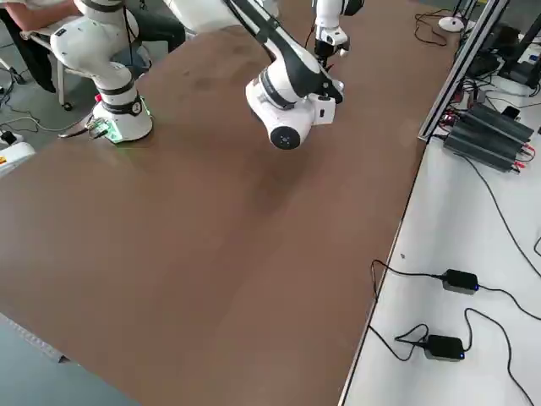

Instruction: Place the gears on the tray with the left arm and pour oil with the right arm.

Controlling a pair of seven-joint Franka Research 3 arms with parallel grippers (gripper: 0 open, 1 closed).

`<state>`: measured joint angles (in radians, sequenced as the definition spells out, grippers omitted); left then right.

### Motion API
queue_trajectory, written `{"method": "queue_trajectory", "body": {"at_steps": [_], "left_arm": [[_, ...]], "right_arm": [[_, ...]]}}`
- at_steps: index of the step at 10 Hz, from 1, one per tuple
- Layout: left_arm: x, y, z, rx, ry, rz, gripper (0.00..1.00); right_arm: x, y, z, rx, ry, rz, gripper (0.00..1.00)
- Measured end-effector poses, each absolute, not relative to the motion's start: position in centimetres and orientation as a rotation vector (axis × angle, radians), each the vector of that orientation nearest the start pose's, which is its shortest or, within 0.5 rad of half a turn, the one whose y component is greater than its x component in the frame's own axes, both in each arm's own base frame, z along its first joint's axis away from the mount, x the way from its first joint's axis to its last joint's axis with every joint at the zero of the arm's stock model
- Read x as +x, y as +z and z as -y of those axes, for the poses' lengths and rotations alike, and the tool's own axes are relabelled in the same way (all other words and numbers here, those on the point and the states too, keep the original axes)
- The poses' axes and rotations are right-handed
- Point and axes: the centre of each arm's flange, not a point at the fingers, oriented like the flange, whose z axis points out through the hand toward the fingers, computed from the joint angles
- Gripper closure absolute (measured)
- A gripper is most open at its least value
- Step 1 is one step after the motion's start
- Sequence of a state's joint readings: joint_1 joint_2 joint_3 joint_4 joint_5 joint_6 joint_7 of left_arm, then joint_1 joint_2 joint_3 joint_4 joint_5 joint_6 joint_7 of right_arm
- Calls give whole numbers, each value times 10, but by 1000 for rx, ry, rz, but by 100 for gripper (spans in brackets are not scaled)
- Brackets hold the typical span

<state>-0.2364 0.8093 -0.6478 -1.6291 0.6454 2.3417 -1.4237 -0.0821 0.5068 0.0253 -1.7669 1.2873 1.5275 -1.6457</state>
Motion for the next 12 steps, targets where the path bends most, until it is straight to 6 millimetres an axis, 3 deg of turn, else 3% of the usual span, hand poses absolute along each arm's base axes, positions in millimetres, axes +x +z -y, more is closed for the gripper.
{"method": "queue_trajectory", "body": {"at_steps": [1,5,6,7,9,12], "left_arm": [[496,225,489,-3198,-122,451,66],[510,238,487,-3214,-157,475,8],[520,245,483,-3220,-178,487,1],[532,252,474,-3225,-201,475,1],[570,273,430,-3212,-248,349,1],[628,325,336,-3165,-253,54,1]], "right_arm": [[621,308,-77,-1527,-552,914,70],[620,306,-82,-1529,-544,911,70],[617,302,-85,-1527,-537,901,70],[614,298,-89,-1522,-530,891,70],[605,289,-109,-1501,-504,844,70],[574,266,-178,-1457,-375,695,70]]}}
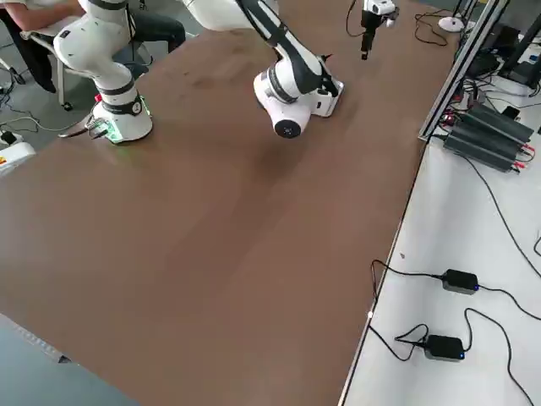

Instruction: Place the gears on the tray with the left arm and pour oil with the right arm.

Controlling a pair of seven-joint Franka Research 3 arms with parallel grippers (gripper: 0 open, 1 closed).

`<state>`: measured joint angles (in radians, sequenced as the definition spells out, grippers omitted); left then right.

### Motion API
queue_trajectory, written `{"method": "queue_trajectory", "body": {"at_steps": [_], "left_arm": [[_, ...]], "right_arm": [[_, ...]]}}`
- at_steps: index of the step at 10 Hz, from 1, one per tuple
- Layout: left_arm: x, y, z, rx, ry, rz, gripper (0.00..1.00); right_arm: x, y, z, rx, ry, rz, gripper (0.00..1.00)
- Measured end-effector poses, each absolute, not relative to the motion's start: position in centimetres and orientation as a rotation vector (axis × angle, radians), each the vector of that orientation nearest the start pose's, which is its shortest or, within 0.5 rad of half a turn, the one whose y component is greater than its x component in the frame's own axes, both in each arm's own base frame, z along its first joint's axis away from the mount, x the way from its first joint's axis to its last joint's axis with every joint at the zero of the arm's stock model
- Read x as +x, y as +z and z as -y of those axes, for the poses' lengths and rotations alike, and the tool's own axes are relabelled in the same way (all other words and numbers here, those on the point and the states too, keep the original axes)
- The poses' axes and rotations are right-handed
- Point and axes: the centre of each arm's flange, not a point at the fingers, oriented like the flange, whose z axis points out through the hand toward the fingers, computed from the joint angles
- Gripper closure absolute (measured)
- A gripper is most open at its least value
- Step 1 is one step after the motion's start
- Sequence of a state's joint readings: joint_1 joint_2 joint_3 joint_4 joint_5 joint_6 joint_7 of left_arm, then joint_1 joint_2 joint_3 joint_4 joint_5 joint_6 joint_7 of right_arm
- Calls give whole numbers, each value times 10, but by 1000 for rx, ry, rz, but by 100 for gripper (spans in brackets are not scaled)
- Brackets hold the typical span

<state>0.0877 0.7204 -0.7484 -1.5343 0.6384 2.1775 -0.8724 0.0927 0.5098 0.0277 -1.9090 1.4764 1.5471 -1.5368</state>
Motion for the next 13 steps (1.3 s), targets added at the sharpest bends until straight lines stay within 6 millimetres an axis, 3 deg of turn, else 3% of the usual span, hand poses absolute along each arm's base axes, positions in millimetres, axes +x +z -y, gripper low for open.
{"method": "queue_trajectory", "body": {"at_steps": [3,5,8,11,13], "left_arm": [[664,373,257,-3185,-132,-178,1],[673,399,204,-3187,-39,-235,1],[667,454,110,-3198,82,-145,1],[636,523,74,-3179,123,-59,1],[615,561,62,-3177,110,-39,1]], "right_arm": [[553,262,-233,-1471,-162,557,70],[540,261,-267,-1494,-34,489,70],[534,250,-283,-1558,95,353,70],[530,230,-298,-1584,140,218,70],[518,201,-318,-1552,182,118,70]]}}
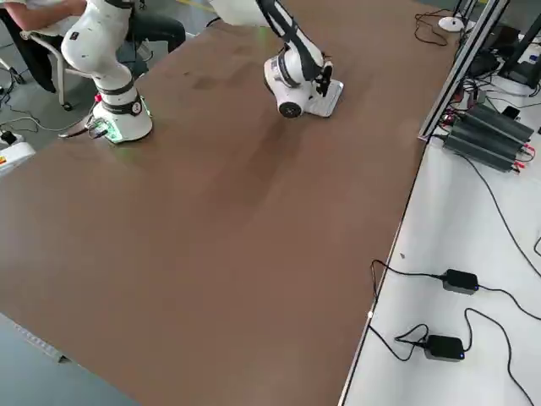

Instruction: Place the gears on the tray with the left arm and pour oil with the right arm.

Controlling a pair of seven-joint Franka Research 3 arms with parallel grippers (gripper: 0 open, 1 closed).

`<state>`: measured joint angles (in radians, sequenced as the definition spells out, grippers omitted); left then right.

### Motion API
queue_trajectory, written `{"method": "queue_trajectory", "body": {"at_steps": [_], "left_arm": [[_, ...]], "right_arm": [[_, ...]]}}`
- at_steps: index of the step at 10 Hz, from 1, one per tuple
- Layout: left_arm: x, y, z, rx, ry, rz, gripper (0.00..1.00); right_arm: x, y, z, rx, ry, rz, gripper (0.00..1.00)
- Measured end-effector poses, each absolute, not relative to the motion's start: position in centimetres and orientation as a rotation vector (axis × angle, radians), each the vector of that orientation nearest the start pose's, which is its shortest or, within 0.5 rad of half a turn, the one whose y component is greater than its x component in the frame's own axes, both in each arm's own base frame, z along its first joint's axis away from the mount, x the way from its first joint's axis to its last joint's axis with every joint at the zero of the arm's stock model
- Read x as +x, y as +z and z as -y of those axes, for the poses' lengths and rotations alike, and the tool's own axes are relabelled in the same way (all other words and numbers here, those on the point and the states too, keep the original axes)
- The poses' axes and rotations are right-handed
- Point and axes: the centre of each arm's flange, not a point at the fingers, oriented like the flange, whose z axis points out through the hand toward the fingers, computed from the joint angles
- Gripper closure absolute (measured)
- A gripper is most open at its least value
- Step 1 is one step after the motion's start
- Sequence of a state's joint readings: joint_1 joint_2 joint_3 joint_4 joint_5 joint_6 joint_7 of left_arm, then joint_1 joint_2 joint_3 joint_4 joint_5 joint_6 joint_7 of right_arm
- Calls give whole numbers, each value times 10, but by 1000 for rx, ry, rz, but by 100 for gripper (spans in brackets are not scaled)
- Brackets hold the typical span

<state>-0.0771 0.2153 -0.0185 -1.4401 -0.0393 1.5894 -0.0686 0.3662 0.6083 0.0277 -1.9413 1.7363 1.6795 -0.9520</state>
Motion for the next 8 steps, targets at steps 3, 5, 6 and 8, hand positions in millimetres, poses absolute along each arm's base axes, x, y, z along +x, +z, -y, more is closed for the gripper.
{"method": "queue_trajectory", "body": {"at_steps": [3,5,6,8], "left_arm": [[590,595,61,-3174,130,-45,1],[582,609,58,-3174,123,-38,1],[582,612,55,-3175,115,-30,1],[583,612,51,-3175,116,-18,1]], "right_arm": [[497,172,-347,-1552,269,23,70],[496,167,-349,-1599,286,-20,70],[494,165,-352,-1619,298,-38,70],[490,162,-357,-1638,335,-74,70]]}}
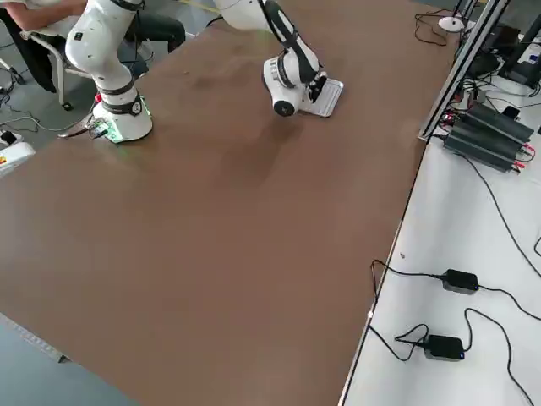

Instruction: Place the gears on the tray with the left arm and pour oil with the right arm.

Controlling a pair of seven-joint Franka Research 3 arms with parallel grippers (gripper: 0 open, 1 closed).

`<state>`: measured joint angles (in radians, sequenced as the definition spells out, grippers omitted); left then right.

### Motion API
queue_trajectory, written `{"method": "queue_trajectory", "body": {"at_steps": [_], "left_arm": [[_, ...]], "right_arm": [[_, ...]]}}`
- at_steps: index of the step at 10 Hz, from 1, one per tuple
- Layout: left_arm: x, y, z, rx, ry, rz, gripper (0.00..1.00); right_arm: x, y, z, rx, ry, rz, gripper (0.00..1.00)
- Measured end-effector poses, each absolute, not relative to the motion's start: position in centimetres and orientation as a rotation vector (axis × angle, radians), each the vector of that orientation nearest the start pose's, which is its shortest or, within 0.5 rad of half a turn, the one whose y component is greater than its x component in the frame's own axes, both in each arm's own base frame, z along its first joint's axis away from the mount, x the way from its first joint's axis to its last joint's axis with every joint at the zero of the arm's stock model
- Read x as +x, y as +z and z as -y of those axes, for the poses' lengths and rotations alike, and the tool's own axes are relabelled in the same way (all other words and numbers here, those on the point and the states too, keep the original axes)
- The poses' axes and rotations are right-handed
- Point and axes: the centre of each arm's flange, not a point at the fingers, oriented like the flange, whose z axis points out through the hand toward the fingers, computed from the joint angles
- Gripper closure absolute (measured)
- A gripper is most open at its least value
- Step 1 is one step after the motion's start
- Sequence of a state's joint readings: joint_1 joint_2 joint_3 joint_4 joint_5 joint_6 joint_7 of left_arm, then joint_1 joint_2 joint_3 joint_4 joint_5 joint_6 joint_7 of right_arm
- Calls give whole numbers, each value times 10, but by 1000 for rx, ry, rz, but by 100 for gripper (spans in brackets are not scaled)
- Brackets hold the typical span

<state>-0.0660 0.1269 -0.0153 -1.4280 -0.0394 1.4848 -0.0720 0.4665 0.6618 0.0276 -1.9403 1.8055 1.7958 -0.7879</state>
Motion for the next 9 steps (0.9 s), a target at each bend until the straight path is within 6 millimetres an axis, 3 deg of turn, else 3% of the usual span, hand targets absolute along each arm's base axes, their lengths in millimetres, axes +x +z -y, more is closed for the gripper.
{"method": "queue_trajectory", "body": {"at_steps": [9], "left_arm": [[583,611,50,-3175,120,-20,1]], "right_arm": [[484,149,-360,-1680,465,-235,70]]}}
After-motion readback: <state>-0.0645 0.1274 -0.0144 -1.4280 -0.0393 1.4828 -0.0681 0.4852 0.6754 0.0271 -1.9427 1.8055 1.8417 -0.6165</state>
